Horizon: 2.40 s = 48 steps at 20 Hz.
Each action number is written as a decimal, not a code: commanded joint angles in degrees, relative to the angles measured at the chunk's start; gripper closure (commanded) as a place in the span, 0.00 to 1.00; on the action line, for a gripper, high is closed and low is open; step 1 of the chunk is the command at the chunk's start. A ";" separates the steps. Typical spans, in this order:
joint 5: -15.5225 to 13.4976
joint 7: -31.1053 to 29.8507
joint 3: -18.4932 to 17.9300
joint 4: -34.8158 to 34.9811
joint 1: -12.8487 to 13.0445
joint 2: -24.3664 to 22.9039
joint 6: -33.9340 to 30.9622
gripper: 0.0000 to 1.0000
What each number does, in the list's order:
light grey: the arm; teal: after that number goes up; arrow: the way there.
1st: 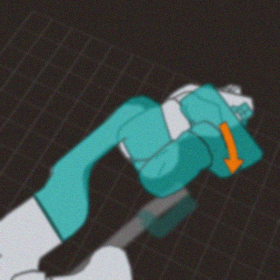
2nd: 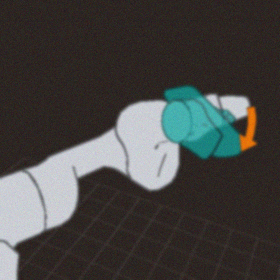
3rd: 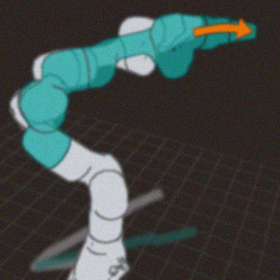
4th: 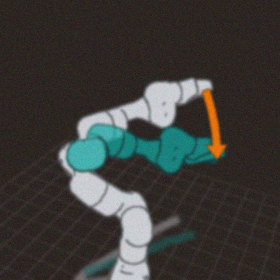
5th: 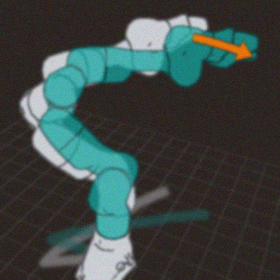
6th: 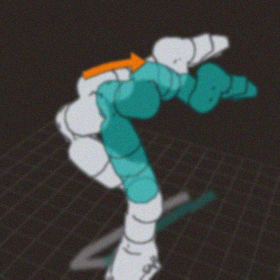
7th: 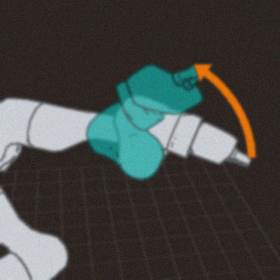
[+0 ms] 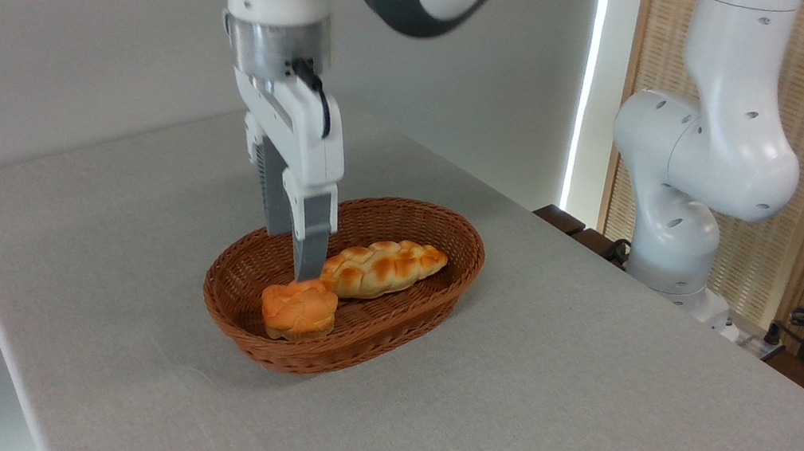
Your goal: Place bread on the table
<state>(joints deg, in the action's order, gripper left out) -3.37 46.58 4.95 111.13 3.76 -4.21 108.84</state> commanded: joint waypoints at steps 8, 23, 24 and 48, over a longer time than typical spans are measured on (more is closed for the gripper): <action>-0.15 5.27 1.91 9.80 0.37 0.16 10.42 0.00; -0.06 7.56 2.35 10.24 0.37 2.36 12.54 0.75; -0.15 7.56 2.35 10.16 0.37 2.36 12.54 0.76; -1.64 6.68 1.38 2.08 -0.33 0.43 -3.88 0.83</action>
<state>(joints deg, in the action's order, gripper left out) -3.44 53.10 7.15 117.13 3.77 -2.98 111.32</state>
